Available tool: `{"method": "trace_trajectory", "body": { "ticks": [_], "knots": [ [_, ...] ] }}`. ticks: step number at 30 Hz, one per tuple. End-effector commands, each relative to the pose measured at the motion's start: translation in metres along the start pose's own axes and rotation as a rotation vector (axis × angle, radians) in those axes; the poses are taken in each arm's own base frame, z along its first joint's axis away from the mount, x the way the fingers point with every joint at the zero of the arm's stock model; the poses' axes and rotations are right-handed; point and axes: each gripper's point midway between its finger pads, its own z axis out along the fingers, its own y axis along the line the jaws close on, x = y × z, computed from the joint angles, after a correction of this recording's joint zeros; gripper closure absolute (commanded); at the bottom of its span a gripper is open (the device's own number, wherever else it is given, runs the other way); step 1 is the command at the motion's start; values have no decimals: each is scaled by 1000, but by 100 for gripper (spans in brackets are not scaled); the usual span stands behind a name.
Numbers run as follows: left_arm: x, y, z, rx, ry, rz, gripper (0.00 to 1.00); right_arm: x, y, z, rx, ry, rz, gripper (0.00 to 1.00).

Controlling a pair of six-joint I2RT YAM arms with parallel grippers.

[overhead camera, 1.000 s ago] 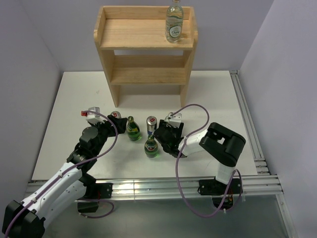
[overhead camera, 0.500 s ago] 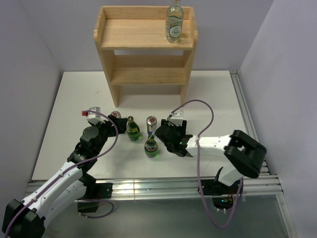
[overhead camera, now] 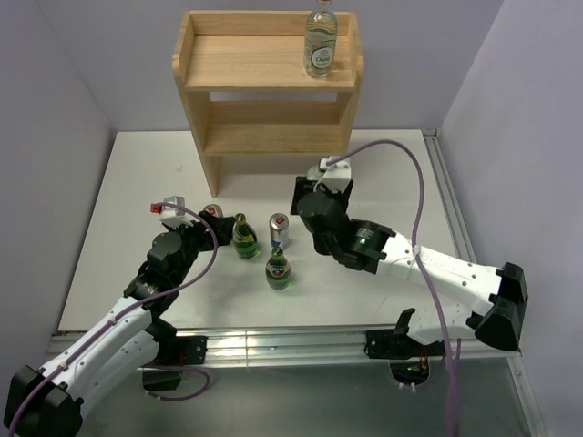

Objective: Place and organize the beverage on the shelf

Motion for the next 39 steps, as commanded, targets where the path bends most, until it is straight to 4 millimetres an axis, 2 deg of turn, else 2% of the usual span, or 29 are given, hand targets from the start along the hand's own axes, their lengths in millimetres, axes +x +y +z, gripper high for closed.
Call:
{"method": "trace_trajectory", "body": {
  "ticks": [1,2,8,11,14,18,23,29,33,39],
  "knots": [
    [-12,-8,0,29,-44,0,4,-108,14,-26,-58,-152,120,100],
    [-13,-9,0,29,-47,0,4,-129,20,-30,-70,-167,132,100],
    [-18,-10,-1,23,-50,4,4,-194,55,-33,-122,-210,51,100],
    [-22,-12,-3,26,-59,3,4,-213,73,-28,-133,-216,15,100],
    [-25,-11,-6,21,-68,4,4,-222,91,-19,-147,-219,-21,100],
    [-27,-10,-9,18,-75,6,4,-233,103,-2,-136,-224,-52,100],
    [-26,-8,-12,14,-78,13,4,-257,101,15,-88,-273,-55,100],
    [-24,-9,-12,25,-72,12,4,-278,89,21,-56,-328,-54,100],
    [-22,-10,-10,32,-69,8,4,-286,82,23,-45,-344,-47,100],
    [-19,-9,-9,33,-62,5,4,-291,84,29,-44,-367,-38,100]
  ]
}}
